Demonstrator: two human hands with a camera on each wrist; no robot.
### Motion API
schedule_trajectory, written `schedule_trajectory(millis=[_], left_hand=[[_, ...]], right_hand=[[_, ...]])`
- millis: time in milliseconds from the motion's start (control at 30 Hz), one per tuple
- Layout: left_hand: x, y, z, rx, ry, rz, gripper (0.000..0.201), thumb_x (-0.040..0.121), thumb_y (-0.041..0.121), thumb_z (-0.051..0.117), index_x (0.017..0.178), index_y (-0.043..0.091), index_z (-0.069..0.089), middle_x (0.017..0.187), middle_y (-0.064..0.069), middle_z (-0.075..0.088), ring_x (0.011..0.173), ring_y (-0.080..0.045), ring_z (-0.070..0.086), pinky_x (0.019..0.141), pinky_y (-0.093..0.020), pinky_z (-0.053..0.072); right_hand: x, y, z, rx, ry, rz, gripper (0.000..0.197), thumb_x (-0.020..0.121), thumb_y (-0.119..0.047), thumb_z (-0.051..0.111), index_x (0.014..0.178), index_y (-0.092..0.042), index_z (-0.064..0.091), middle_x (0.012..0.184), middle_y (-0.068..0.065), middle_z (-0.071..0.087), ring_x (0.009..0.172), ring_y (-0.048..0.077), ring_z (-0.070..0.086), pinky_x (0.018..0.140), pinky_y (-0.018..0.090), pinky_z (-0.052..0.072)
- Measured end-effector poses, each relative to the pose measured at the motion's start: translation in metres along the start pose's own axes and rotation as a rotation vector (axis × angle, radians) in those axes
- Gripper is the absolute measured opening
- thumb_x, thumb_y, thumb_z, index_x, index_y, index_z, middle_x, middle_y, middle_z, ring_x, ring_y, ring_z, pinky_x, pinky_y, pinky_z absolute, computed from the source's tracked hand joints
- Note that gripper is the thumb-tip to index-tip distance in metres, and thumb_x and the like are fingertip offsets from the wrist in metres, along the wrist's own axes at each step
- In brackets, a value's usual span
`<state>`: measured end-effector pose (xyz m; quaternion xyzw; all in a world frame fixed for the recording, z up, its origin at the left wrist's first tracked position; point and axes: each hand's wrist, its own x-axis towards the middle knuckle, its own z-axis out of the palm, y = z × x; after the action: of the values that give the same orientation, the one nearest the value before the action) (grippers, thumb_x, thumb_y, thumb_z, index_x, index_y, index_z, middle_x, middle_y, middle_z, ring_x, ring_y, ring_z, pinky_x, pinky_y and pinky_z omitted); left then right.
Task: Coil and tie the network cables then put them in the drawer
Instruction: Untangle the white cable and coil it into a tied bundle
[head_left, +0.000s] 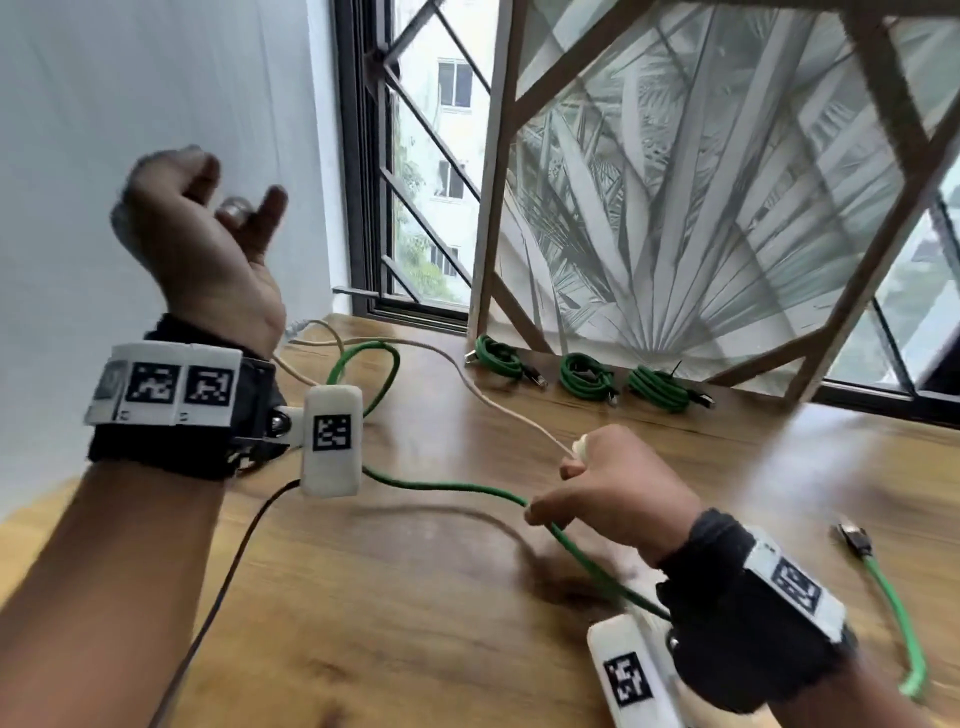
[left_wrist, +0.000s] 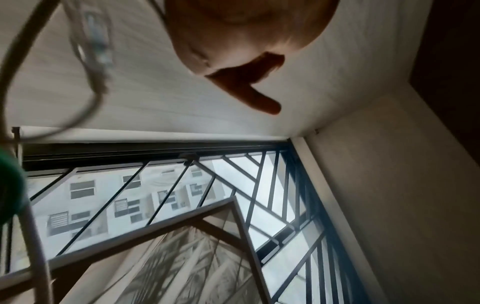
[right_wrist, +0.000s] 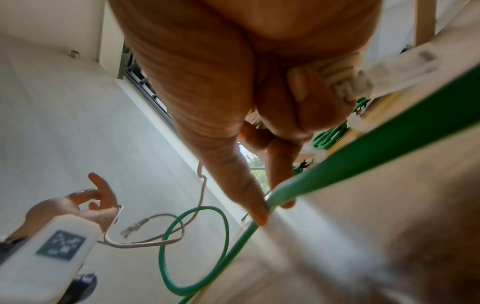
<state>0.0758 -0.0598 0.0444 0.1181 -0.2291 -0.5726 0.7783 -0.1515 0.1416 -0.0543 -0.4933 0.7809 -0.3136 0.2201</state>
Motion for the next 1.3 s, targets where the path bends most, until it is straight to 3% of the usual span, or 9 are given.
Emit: schedule_trajectory(millis=[100,200,333,533,733,933,1100,1200,1300], left_hand=[[-0.023,-0.008,0.01,0.196,-0.14,-0.223,0.01,0.109,0.018,0.045,0.104,0.015,0.053,0.088,-0.006,0.067,0.044,-0.006,0.038,0.056,-0.026,0.056],[-0.035,-0.016,0.009,0.556,-0.465,-0.406,0.032,0.113,0.039,0.041,0.112,0.013,0.06,0.074,0.001,0.066,0.039,-0.004,0.034,0.044,-0.024,0.048],[-0.049,-0.03,0.011,0.998,-0.791,-0.242,0.051,0.107,0.058,0.043,0.099,0.014,0.068,0.052,0.008,0.042,0.041,-0.01,0.031,0.041,-0.024,0.031],[-0.056,-0.036,0.006,1.683,-0.54,0.361,0.061,0.101,0.072,0.033,0.102,0.025,0.072,0.09,-0.009,0.074,0.093,-0.036,0.067,0.082,-0.044,0.048],[-0.036,-0.052,-0.015,1.906,-0.428,0.62,0.093,0.089,0.027,0.077,0.159,-0.002,0.022,0.143,-0.036,0.042,0.128,-0.053,0.046,0.096,-0.064,0.042],[-0.055,-0.064,-0.006,1.516,-0.912,0.655,0.054,0.099,0.024,0.066,0.15,0.016,0.05,0.152,-0.013,0.048,0.146,-0.032,0.042,0.115,-0.058,0.038],[-0.104,-0.07,0.004,1.124,-1.559,0.313,0.039,0.112,0.028,0.042,0.147,0.016,0.053,0.139,0.002,0.064,0.127,-0.006,0.059,0.105,-0.026,0.046],[-0.111,-0.076,0.002,1.055,-1.538,0.322,0.022,0.11,0.022,0.045,0.1,0.012,0.061,0.086,-0.001,0.063,0.079,-0.013,0.058,0.073,-0.033,0.045],[-0.103,-0.073,0.003,1.029,-1.413,0.458,0.024,0.107,0.014,0.055,0.084,0.009,0.062,0.074,0.001,0.06,0.069,-0.017,0.056,0.066,-0.036,0.046]], right_hand=[[0.004,0.004,-0.006,0.099,0.073,-0.028,0.058,0.07,-0.045,0.093,0.058,-0.018,0.044,0.05,-0.007,0.053,0.051,0.007,0.055,0.056,0.031,0.037],[0.008,-0.001,-0.011,0.324,0.116,-0.075,0.06,0.079,-0.063,0.079,0.06,-0.021,0.04,0.052,-0.004,0.033,0.045,0.013,0.027,0.056,0.034,0.027],[0.01,-0.005,-0.025,0.837,0.066,-0.066,0.05,0.101,-0.043,0.061,0.057,-0.02,0.056,0.069,0.0,0.021,0.052,0.011,0.024,0.045,0.025,0.017],[0.009,0.003,-0.051,1.111,-0.133,-0.121,0.053,0.106,-0.051,0.044,0.063,-0.02,0.042,0.061,-0.002,0.029,0.043,0.008,0.022,0.053,0.03,0.01],[0.0,-0.004,-0.05,1.135,-0.39,-0.155,0.054,0.11,-0.049,0.03,0.066,-0.022,0.042,0.055,-0.008,0.026,0.043,0.007,0.016,0.048,0.028,0.008],[-0.008,-0.013,-0.04,1.168,-0.493,-0.136,0.054,0.106,-0.056,0.032,0.062,-0.024,0.036,0.051,-0.009,0.025,0.041,0.008,0.012,0.048,0.031,0.003],[-0.012,-0.016,-0.031,1.169,-0.571,-0.156,0.052,0.104,-0.053,0.036,0.062,-0.023,0.04,0.052,-0.01,0.024,0.04,0.006,0.013,0.049,0.033,-0.002],[-0.015,-0.018,-0.028,1.163,-0.589,-0.179,0.053,0.104,-0.054,0.036,0.062,-0.022,0.042,0.053,-0.009,0.023,0.043,0.008,0.009,0.051,0.036,-0.007],[-0.014,-0.018,-0.027,1.156,-0.653,-0.197,0.057,0.104,-0.061,0.03,0.064,-0.02,0.039,0.052,-0.008,0.023,0.041,0.007,0.011,0.05,0.036,-0.007]])
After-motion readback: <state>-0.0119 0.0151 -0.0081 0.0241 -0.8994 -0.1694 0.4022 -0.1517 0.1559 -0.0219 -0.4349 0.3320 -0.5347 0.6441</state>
